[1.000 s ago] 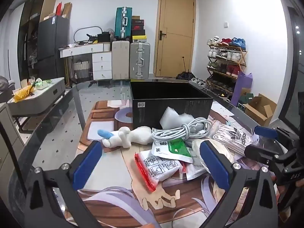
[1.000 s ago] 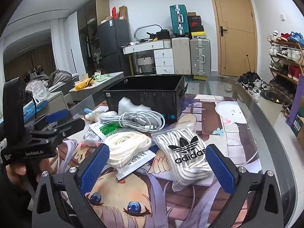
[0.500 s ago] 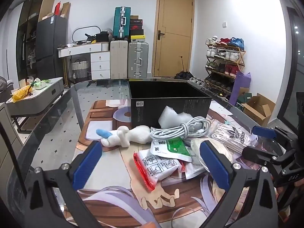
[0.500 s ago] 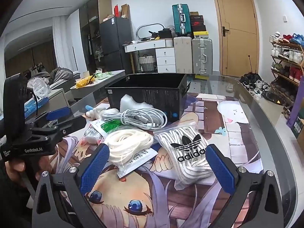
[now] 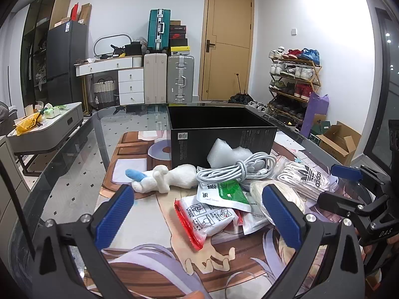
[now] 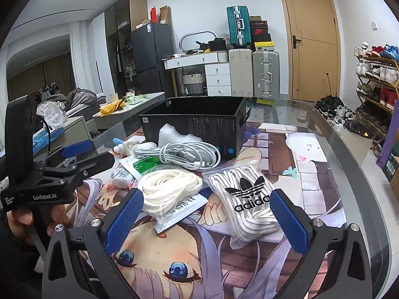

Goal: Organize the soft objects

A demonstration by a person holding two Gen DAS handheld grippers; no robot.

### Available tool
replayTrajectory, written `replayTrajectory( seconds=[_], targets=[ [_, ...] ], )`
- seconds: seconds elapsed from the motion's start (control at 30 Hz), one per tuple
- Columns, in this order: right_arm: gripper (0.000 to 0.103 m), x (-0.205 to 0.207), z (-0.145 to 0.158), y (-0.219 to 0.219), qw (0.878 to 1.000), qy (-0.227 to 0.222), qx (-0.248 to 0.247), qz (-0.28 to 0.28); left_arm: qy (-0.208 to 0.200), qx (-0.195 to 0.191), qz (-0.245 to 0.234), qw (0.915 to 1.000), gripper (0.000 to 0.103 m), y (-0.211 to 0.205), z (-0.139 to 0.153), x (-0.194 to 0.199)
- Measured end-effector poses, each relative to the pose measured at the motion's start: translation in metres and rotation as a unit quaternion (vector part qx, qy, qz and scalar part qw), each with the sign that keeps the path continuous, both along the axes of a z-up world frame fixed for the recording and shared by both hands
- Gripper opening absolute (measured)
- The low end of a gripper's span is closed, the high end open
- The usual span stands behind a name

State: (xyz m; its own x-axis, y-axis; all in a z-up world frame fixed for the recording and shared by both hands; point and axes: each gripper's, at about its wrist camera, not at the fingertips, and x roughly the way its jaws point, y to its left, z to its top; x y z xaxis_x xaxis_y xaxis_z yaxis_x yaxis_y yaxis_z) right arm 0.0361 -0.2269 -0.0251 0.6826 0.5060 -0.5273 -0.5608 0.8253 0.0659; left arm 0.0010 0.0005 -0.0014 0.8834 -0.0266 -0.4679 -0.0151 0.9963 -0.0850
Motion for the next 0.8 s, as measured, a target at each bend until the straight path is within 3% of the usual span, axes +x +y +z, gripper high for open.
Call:
replayTrajectory(
  seconds=[0.8],
  targets=[
    [0.102, -0.0009, -0.0006, 0.0044, 1.0, -0.002, -0.003, 0.005, 0.0, 0.004, -0.008, 1.0, 0.103, -0.0012, -0.0003, -0.0003]
  ],
)
